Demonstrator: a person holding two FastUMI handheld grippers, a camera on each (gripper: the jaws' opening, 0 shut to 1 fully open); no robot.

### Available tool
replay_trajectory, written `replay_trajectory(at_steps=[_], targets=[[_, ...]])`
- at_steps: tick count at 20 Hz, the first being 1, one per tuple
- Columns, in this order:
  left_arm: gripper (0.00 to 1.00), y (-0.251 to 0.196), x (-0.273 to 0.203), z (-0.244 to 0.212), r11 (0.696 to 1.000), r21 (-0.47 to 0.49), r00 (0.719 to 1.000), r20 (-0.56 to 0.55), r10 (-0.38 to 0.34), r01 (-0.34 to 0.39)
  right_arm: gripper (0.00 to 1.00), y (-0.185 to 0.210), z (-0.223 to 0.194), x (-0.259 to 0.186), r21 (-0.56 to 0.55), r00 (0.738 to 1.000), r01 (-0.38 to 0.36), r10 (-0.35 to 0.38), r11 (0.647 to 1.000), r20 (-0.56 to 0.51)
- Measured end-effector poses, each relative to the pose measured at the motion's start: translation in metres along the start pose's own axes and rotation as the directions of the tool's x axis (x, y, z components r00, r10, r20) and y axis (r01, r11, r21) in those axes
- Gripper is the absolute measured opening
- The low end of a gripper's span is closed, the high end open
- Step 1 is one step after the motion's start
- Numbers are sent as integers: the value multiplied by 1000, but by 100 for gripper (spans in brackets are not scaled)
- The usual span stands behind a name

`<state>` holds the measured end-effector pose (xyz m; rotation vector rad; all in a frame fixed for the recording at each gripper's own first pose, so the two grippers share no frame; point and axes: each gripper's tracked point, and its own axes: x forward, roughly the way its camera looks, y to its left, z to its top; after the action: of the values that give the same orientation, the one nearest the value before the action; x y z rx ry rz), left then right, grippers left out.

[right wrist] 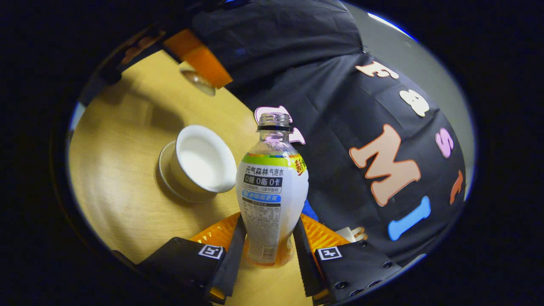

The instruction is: Open the teacup lid with one hand, grasp the water bottle and pour water into the teacup with the other hand; after pouring, place the water bottle on the coaster and then close the teacup lid.

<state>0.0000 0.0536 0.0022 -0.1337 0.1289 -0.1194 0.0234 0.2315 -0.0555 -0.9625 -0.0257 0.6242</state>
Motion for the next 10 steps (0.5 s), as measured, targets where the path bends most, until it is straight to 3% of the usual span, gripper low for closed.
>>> replay_trajectory(at_steps=[4,10], targets=[[23,-12,4,1,1000,11,1000,1,-20,20,63,7,9,-7,277,999,-21,12,961,33],[23,-29,6,5,999,12,999,3,-52,52,65,3,6,-9,541,998,20,-48,841,37]])
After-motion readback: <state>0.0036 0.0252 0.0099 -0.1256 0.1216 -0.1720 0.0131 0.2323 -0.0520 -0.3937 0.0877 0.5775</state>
